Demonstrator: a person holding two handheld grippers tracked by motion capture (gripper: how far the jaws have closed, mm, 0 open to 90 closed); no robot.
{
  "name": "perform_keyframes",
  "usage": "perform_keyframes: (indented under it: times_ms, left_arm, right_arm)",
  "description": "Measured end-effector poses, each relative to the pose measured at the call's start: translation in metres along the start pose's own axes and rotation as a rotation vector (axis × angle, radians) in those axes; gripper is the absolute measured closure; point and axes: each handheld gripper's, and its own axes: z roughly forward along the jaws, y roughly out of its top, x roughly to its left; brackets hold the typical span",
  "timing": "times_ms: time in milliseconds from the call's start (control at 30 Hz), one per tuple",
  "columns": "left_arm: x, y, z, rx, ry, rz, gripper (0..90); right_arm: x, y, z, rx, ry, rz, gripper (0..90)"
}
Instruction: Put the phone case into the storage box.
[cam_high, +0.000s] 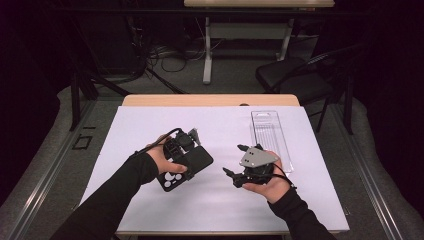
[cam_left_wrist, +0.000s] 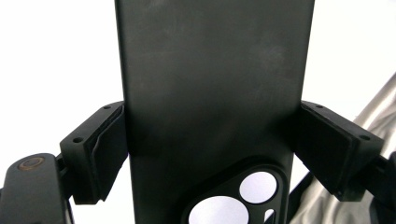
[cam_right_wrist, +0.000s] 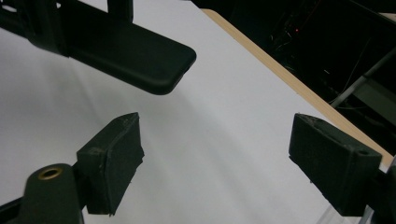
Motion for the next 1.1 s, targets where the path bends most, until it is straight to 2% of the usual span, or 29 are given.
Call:
perform_keyframes:
  times_ms: [300,433,800,833,867,1033,1100]
  left_arm:
    - [0.000,0.005,-0.003,0.002,-0.052,-0.002,14.6]
    - [0.000,0.008,-0.005,0.016,-0.047,0.012,14.6]
    - [-0.008,0.017,-0.004,0.022,-0.057,0.038,14.6]
    - [-0.008,0.018,-0.004,0.023,-0.058,0.044,14.7]
    - [-0.009,0.019,-0.004,0.021,-0.059,0.036,14.6]
    - [-0.013,0.022,-0.002,0.024,-0.060,0.042,14.6]
    - [-0.015,0.024,-0.002,0.031,-0.059,0.056,14.6]
  right_arm:
    - [0.008,0.002,-0.001,0.045,-0.024,-0.188,20.1]
    - [0.010,0.004,0.000,0.059,-0.043,-0.266,21.7]
    - [0.017,0.005,0.004,0.068,-0.066,-0.402,24.2]
    - [0.018,0.005,0.004,0.060,-0.070,-0.428,24.1]
    - [0.019,0.005,0.004,0.068,-0.072,-0.439,24.2]
    - [0.022,0.005,0.007,0.076,-0.072,-0.473,24.5]
    - [0.024,0.005,0.009,0.076,-0.077,-0.482,24.6]
